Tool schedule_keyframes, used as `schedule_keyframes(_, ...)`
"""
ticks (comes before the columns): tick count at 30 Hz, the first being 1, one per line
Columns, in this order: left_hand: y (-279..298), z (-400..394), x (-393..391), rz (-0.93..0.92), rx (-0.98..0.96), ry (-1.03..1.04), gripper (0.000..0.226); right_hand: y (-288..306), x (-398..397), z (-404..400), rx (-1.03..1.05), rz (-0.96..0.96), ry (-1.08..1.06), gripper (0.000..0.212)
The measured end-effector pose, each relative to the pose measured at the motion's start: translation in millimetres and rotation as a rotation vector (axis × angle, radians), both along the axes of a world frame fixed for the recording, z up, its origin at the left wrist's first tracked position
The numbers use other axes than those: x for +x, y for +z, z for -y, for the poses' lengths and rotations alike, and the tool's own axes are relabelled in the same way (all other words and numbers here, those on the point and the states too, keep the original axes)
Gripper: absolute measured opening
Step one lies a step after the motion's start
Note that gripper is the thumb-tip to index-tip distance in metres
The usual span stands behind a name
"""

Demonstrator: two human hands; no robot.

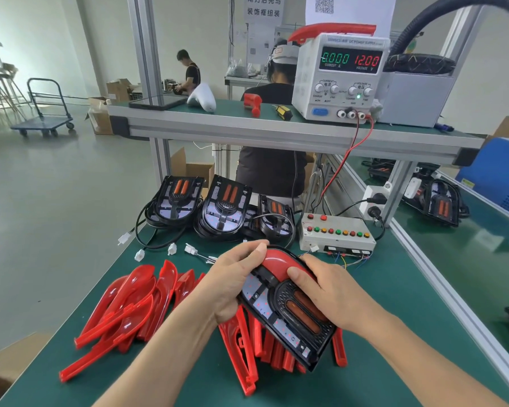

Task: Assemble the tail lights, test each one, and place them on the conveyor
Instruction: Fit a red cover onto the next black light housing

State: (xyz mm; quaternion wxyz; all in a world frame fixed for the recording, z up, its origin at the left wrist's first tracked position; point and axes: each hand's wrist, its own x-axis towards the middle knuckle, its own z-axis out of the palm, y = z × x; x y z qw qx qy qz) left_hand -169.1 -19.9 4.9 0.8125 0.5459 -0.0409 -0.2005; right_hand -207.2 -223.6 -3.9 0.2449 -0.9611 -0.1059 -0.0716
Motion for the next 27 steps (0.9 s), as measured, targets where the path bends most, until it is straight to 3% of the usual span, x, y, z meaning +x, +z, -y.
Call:
schedule_keyframes(4, 1, -1, 2, 0.091, 0.099, 0.046, 0.032, -1, 2, -1, 0.106, -0.005, -0.035, 0.052)
schedule_keyframes(7, -5, -1, 0, 0.310, 0.290, 0.183, 0.015, -1, 1, -2, 0.140, -0.003, -0.053, 0.058)
schedule_keyframes(10, -8, 1, -5, 0.544, 0.374, 0.285, 0.014, -1, -2, -3, 0.163, 0.040, -0.081, 0.055)
schedule_keyframes(15, -13, 6, -10, 0.381, 0.230, 0.227, 0.029, 0, -6, -5, 0.182, 0.073, -0.088, 0.048)
schedule_keyframes(19, -11, 7, -8, 0.402, 0.159, 0.201, 0.030, 0, -9, -1, 0.213, 0.028, -0.043, 0.046)
schedule_keyframes(24, -8, 12, -10, 0.402, 0.132, 0.143, 0.036, 14, -5, -1, 0.297, 0.041, -0.007, 0.067)
schedule_keyframes(27, -8, 18, -13, 0.409, 0.157, 0.136, 0.038, 21, 1, -12, 0.385, 0.038, -0.019, 0.067)
